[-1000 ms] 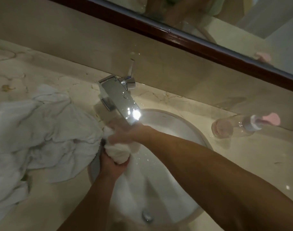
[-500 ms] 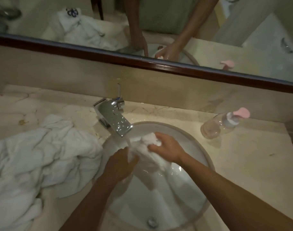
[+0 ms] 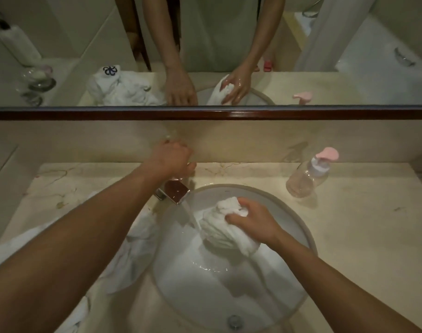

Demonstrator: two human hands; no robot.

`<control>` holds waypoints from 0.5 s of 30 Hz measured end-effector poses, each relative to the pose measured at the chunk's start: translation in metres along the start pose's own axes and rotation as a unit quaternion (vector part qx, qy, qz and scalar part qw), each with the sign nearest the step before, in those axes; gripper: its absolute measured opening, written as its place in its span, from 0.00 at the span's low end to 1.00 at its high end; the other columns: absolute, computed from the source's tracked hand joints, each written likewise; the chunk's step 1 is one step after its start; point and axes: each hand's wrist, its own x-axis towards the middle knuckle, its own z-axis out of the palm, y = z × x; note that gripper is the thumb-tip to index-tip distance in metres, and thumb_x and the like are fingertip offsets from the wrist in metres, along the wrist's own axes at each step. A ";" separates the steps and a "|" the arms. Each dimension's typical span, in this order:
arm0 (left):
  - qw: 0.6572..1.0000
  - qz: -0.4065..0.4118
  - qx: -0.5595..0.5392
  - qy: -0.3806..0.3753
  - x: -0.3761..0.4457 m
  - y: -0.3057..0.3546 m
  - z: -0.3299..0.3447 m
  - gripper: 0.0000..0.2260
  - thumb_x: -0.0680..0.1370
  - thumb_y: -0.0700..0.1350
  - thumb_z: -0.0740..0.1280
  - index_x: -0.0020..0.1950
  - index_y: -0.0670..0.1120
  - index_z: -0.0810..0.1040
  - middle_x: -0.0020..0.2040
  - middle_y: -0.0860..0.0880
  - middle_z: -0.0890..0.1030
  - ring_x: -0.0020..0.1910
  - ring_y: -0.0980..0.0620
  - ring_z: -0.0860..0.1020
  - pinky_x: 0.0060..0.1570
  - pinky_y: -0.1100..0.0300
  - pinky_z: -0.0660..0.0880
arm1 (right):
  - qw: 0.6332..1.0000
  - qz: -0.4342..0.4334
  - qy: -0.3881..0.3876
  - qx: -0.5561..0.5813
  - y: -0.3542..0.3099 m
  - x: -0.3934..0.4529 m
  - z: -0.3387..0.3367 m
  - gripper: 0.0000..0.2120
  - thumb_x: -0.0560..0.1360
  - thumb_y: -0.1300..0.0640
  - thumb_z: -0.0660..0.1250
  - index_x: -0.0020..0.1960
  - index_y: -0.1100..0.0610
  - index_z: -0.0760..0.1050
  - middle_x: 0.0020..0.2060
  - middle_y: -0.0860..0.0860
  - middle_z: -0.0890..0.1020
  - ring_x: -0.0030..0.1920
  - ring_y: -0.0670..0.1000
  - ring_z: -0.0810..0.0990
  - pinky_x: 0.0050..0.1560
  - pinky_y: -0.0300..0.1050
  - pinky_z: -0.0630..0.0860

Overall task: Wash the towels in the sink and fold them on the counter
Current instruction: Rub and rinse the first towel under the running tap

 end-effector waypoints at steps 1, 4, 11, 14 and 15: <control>1.000 0.002 0.011 -0.014 0.004 -0.004 0.005 0.23 0.82 0.61 0.54 0.70 0.49 0.73 0.70 0.47 0.73 0.69 0.47 0.70 0.71 0.49 0.60 | 1.000 0.002 -0.002 0.010 -0.001 0.000 0.000 0.28 0.60 0.34 0.67 0.57 0.44 0.79 0.51 0.43 0.84 0.51 0.48 0.82 0.56 0.55 0.78; 0.997 0.003 0.070 -0.020 0.009 -0.019 0.019 0.28 0.81 0.65 0.47 0.67 0.51 0.75 0.67 0.48 0.75 0.68 0.48 0.72 0.69 0.48 0.62 | 0.999 0.010 0.008 0.052 -0.004 -0.003 0.002 0.26 0.60 0.36 0.68 0.56 0.43 0.80 0.50 0.42 0.85 0.51 0.47 0.83 0.57 0.56 0.79; 0.997 -0.026 0.063 -0.024 0.005 -0.020 0.026 0.34 0.80 0.68 0.44 0.69 0.47 0.74 0.70 0.45 0.73 0.68 0.44 0.70 0.70 0.45 0.60 | 0.991 0.024 0.064 0.113 -0.022 -0.027 0.008 0.07 0.71 0.51 0.72 0.49 0.44 0.81 0.44 0.42 0.86 0.47 0.45 0.84 0.51 0.46 0.79; 0.998 -0.036 0.046 -0.018 -0.007 -0.024 0.028 0.34 0.80 0.68 0.44 0.67 0.46 0.76 0.69 0.44 0.72 0.65 0.45 0.73 0.66 0.46 0.63 | 0.985 0.047 0.087 0.143 -0.027 -0.041 0.013 0.10 0.71 0.50 0.73 0.52 0.47 0.82 0.45 0.46 0.86 0.48 0.48 0.84 0.52 0.49 0.80; 0.998 -0.029 0.049 -0.009 -0.011 -0.026 0.028 0.33 0.80 0.67 0.44 0.67 0.46 0.76 0.68 0.44 0.72 0.65 0.46 0.72 0.65 0.47 0.64 | 0.983 0.054 0.094 0.152 -0.029 -0.045 0.016 0.10 0.71 0.50 0.73 0.52 0.48 0.82 0.46 0.47 0.86 0.48 0.49 0.85 0.53 0.50 0.80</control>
